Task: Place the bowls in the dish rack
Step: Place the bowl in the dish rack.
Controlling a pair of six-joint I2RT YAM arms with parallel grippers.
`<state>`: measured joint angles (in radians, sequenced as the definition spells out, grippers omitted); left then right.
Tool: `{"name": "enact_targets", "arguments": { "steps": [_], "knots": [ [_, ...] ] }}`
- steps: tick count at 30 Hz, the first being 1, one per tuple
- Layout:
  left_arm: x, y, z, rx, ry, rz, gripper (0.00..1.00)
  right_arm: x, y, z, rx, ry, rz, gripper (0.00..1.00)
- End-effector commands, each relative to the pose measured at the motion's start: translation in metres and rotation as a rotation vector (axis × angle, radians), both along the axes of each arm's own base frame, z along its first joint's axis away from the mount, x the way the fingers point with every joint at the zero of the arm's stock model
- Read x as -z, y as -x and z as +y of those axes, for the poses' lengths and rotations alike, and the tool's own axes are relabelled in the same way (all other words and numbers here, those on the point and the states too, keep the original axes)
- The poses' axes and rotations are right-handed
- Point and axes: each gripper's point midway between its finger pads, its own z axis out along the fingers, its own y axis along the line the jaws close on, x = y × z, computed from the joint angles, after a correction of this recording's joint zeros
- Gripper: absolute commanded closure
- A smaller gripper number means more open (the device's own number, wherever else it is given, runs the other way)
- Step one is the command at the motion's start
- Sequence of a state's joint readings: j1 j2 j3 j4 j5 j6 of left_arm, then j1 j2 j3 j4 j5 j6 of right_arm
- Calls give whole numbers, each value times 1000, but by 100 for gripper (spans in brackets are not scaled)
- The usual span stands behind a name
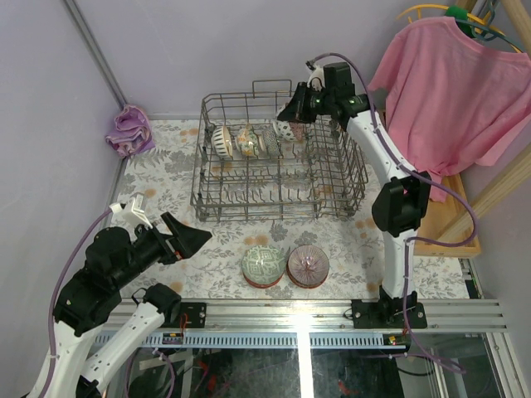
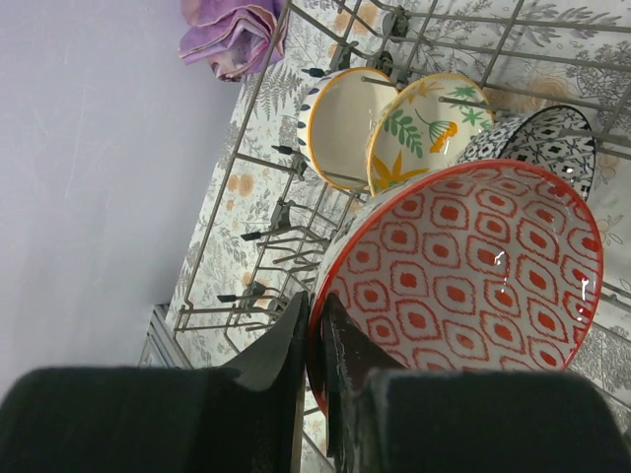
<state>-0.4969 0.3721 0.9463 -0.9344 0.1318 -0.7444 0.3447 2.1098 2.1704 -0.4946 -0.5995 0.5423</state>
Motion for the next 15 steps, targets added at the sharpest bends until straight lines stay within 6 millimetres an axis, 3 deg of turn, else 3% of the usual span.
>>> {"name": "enact_targets", "arguments": {
  "steps": [1, 15],
  "knots": [
    [-6, -3, -5, 33, 3, -46, 0, -45, -12, 11, -45, -118, -134, 97],
    [1, -9, -4, 23, -37, -35, 0, -11, -46, -3, -10, -156, -88, 96]
  ]
}}
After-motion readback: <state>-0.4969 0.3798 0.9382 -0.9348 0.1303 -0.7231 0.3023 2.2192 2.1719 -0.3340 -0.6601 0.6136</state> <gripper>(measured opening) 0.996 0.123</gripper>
